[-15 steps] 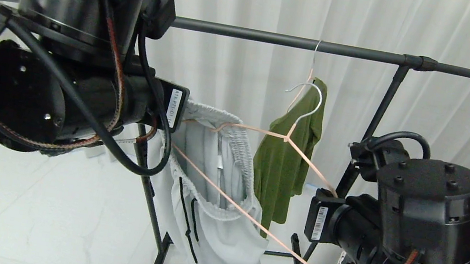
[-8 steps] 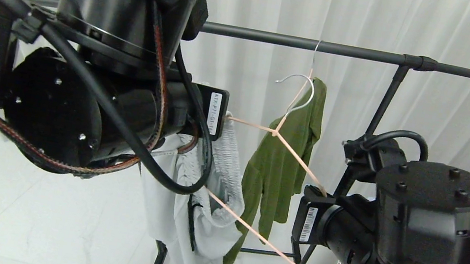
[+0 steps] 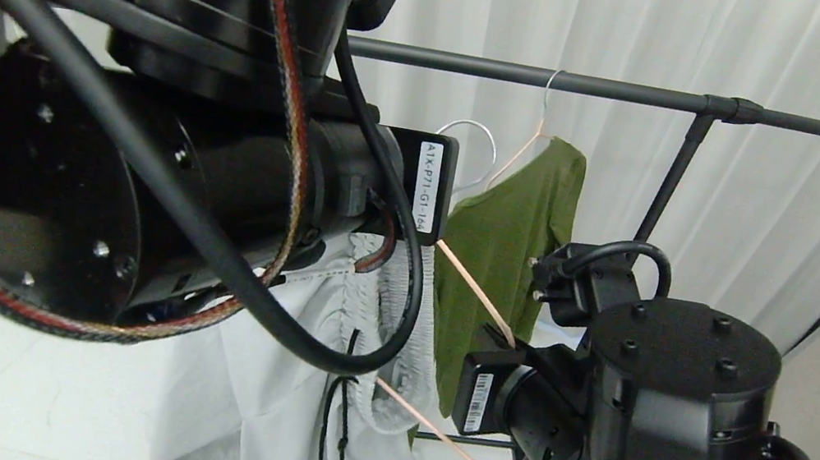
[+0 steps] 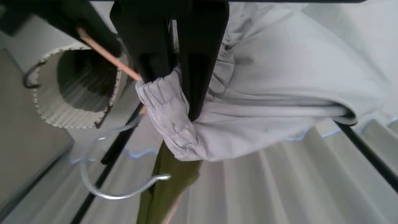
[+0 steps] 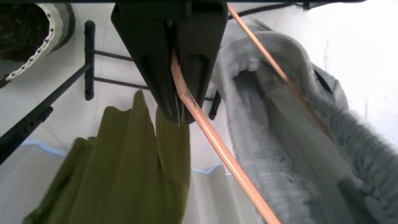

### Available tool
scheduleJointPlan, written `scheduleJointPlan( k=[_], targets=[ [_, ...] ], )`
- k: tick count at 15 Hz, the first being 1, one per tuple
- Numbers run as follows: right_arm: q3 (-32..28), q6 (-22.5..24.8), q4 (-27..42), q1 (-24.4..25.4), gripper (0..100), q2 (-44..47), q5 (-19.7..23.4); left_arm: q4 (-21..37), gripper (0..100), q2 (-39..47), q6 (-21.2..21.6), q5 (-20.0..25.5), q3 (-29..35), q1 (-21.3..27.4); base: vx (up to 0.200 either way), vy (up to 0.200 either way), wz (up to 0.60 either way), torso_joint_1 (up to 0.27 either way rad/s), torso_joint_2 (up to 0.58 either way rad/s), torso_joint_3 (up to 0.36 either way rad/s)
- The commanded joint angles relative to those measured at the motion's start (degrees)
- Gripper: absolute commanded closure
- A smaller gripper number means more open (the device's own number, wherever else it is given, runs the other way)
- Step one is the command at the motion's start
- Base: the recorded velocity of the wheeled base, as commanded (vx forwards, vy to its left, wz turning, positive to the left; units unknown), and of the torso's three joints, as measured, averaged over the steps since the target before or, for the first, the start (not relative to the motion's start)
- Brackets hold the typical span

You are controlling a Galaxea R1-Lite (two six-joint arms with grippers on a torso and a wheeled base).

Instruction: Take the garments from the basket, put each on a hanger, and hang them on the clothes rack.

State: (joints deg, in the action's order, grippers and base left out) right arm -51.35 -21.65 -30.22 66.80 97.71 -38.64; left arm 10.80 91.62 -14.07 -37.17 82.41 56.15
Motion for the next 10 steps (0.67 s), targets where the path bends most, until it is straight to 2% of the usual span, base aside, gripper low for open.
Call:
scheduleJointPlan(
  k=[1, 4, 6, 10],
  targets=[
    [-0.1, 0.1, -0.2, -0.2, 100, 0.7, 0.1, -0.1, 100, -0.3, -0.3, 0.0, -0.1, 0.9, 0.0, 0.0, 0.0, 0.0, 0.0, 0.0],
    [0.2, 0.4, -2.2, -1.2, 100, -1.3, 0.0, 0.0, 100, -2.5, -0.2, -0.4, -3.0, 0.5, 0.0, 0.0, 0.0, 0.0, 0.0, 0.0],
    [0.5, 2.7, -5.2, -2.6, 100, -2.3, 0.0, -0.2, 100, -4.0, -0.3, -0.7, -5.8, 0.7, 0.0, 0.0, 0.0, 0.0, 0.0, 0.0],
    [0.5, 6.4, -12.2, -3.5, 100, -2.5, 0.0, -0.7, 100, -4.3, -0.4, -1.9, -6.7, 2.4, 0.0, 0.0, 0.0, 0.0, 0.0, 0.0]
  ],
)
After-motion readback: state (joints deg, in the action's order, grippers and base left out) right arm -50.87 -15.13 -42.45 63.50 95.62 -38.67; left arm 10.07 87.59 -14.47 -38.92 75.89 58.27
